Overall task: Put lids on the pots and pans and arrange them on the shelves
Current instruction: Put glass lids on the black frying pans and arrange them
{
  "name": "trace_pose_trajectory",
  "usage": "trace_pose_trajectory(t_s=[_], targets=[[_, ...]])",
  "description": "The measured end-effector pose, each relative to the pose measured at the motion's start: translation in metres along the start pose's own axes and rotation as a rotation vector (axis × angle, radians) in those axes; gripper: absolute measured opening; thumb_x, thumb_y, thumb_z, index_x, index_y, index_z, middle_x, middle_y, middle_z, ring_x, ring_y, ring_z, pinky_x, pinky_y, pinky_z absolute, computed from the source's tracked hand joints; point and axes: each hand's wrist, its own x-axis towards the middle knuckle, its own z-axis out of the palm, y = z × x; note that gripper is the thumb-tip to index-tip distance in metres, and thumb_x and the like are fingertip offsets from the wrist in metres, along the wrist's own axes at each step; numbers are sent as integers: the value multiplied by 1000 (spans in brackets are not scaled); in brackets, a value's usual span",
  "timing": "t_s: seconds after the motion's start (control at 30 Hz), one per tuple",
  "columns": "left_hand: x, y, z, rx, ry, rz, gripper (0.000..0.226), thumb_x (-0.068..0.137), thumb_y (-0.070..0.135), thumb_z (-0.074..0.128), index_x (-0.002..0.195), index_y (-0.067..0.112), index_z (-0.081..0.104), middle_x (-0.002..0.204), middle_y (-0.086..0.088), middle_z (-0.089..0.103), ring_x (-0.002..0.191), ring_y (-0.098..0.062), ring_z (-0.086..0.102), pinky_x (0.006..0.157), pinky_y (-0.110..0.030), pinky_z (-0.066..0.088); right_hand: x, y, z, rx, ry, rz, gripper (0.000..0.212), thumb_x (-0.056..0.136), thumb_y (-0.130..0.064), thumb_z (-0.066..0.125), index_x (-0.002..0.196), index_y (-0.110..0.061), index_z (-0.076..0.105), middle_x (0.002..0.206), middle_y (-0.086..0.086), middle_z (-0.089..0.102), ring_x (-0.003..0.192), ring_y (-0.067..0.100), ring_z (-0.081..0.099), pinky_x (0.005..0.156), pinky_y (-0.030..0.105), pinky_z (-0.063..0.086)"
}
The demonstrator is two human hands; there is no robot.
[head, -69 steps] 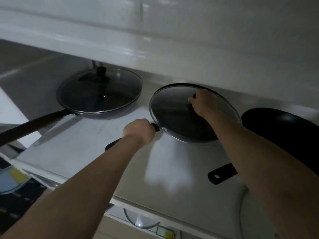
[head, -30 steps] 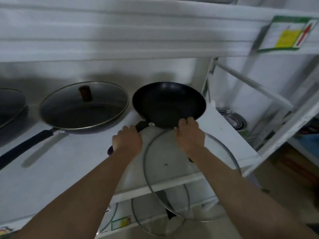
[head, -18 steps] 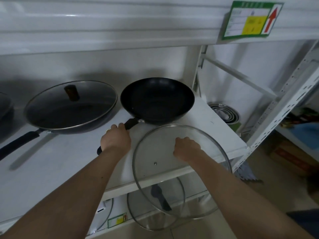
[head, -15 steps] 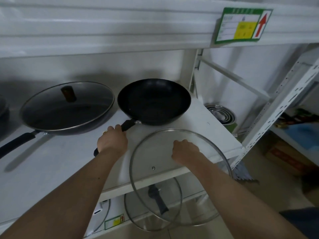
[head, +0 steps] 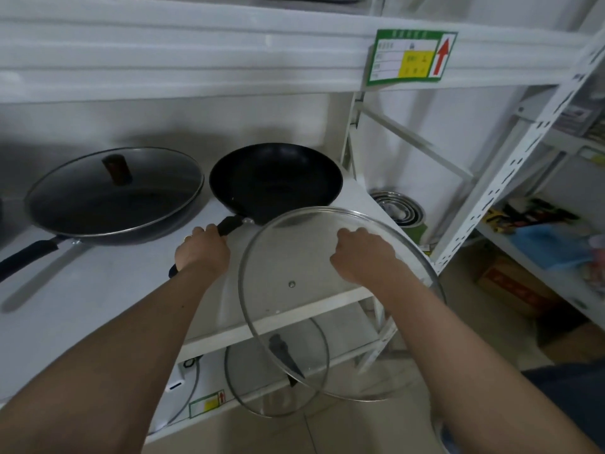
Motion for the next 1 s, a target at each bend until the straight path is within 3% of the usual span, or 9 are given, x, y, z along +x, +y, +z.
trace_pose_trajectory(t_s=[0.13, 0.2, 0.27, 0.3, 0.37, 0.47, 0.63, 1.0], targets=[[-3, -1, 1, -13, -21, 9, 33, 98, 24, 34, 125, 9, 47, 124, -14, 52, 112, -32, 54, 87, -41, 44, 4, -1, -17, -10, 118, -5, 32, 95, -15, 38, 124, -5, 47, 123, 15, 52, 114, 33, 55, 86, 34, 44], [-4, -3, 1, -3, -22, 20, 34, 96, 21, 36, 127, 10, 46, 125, -13, 51, 114, -32, 53, 89, -41, 44, 13, -6, -27, -55, 157, -42, 32, 95, -16, 36, 123, -5, 49, 100, 11, 52, 113, 33, 55, 83, 36, 44], [-4, -4, 0, 8, -19, 32, 34, 96, 17, 35, 128, 9, 45, 125, -14, 50, 115, -32, 53, 89, -40, 44, 28, -11, -36, -4, 181, -28, 28, 95, -17, 34, 116, -6, 50, 73, 6, 38, 107, 35, 57, 76, 36, 42], [-3, -5, -2, 19, -16, 37, 34, 96, 16, 34, 128, 9, 44, 125, -14, 50, 114, -32, 53, 88, -39, 44, 36, -15, -38, 17, 193, -29, 28, 95, -17, 34, 116, -7, 50, 74, 7, 38, 105, 36, 58, 75, 36, 41], [2, -7, -4, 28, -9, 44, 33, 96, 16, 33, 126, 9, 45, 123, -13, 51, 113, -32, 54, 83, -37, 43, 54, -21, -39, -3, 221, -64, 31, 97, -20, 34, 119, -6, 51, 94, 14, 51, 107, 36, 58, 76, 37, 43], [14, -16, -5, -11, -1, 48, 34, 99, 28, 31, 123, 13, 50, 117, -10, 54, 106, -30, 57, 74, -35, 40, 89, -27, -32, -116, 240, -161, 47, 100, -30, 31, 132, 0, 46, 132, 19, 51, 121, 37, 51, 94, 41, 46], [27, -32, -5, -28, 23, 99, 38, 99, 36, 33, 131, 22, 48, 114, -6, 57, 104, -27, 59, 78, -34, 45, 151, -45, -38, -3, 272, -151, 40, 96, -32, 43, 122, -4, 56, 123, 18, 61, 111, 34, 60, 94, 39, 50], [38, -30, -16, 15, -18, 64, 43, 96, 43, 37, 134, 25, 46, 116, -6, 59, 105, -27, 61, 83, -36, 47, 245, -92, -24, 11, 227, -270, 43, 96, -29, 50, 123, 4, 56, 128, 27, 56, 115, 40, 57, 94, 42, 47]])
